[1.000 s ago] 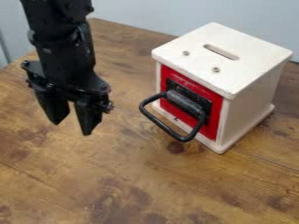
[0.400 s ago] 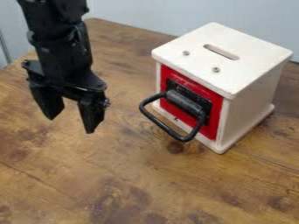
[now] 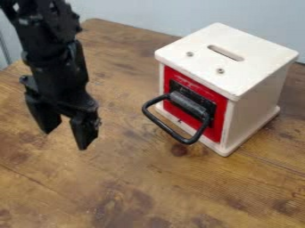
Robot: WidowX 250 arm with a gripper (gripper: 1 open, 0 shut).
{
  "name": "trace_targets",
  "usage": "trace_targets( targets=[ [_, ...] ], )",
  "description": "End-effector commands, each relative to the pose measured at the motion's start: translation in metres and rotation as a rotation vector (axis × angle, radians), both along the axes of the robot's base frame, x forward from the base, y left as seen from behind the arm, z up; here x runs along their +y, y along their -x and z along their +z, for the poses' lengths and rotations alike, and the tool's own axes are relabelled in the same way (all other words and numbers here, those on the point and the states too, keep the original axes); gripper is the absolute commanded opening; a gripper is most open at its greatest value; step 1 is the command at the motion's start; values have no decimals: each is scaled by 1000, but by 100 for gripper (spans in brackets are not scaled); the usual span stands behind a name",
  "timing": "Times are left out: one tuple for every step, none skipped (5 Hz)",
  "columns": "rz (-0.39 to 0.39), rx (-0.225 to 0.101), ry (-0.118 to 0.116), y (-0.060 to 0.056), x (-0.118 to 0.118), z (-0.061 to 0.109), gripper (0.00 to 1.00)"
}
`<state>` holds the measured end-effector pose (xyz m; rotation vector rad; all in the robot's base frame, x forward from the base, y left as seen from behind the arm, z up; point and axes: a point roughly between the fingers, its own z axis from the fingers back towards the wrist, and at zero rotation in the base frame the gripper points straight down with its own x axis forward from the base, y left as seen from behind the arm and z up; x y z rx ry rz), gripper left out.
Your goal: Close the drawer
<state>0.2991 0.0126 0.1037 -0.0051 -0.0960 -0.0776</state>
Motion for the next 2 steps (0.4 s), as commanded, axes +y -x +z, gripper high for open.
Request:
trace_targets(
  targets=[
    [88,-56,-6,-4,-5,20,100],
    [109,-72,-5,-7,-12,23,100]
  ],
)
